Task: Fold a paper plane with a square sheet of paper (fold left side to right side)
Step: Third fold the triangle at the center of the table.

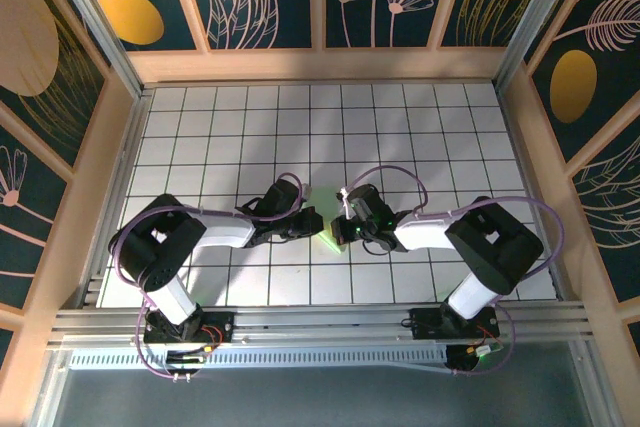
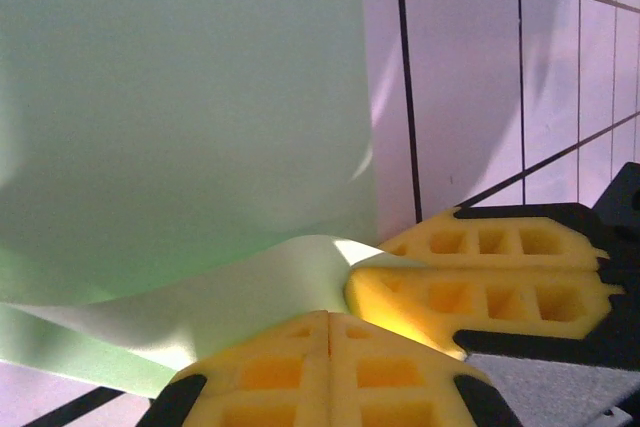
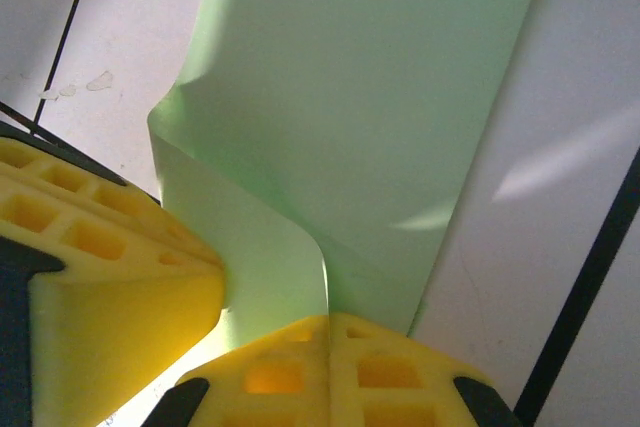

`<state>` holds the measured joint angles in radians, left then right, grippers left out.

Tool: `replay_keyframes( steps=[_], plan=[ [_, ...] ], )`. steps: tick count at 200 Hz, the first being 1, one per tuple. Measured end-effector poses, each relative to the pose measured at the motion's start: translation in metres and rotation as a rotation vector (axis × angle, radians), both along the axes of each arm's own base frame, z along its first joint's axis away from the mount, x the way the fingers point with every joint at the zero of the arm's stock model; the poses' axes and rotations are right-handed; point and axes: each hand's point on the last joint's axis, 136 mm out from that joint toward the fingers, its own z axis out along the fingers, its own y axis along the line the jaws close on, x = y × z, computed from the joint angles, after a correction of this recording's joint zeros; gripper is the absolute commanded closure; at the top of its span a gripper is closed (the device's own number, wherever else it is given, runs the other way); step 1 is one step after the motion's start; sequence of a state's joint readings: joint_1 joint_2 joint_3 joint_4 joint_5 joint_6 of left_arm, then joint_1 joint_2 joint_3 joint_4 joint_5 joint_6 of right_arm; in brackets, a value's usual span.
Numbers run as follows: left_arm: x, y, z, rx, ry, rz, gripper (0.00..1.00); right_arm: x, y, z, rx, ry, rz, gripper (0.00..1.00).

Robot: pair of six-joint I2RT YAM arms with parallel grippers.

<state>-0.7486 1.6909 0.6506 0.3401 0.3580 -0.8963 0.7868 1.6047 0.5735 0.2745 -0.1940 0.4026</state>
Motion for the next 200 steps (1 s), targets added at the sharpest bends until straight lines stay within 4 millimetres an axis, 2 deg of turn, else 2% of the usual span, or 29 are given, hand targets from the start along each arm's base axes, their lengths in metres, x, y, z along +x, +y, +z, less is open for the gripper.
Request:
replay_keyframes(
  steps=[200],
  plan=[
    [-0.003, 0.012, -0.014, 0.057, 0.005, 0.032, 0.98, 0.001, 0.002, 0.000, 0.008, -0.003, 0.004, 1.00]
  ],
)
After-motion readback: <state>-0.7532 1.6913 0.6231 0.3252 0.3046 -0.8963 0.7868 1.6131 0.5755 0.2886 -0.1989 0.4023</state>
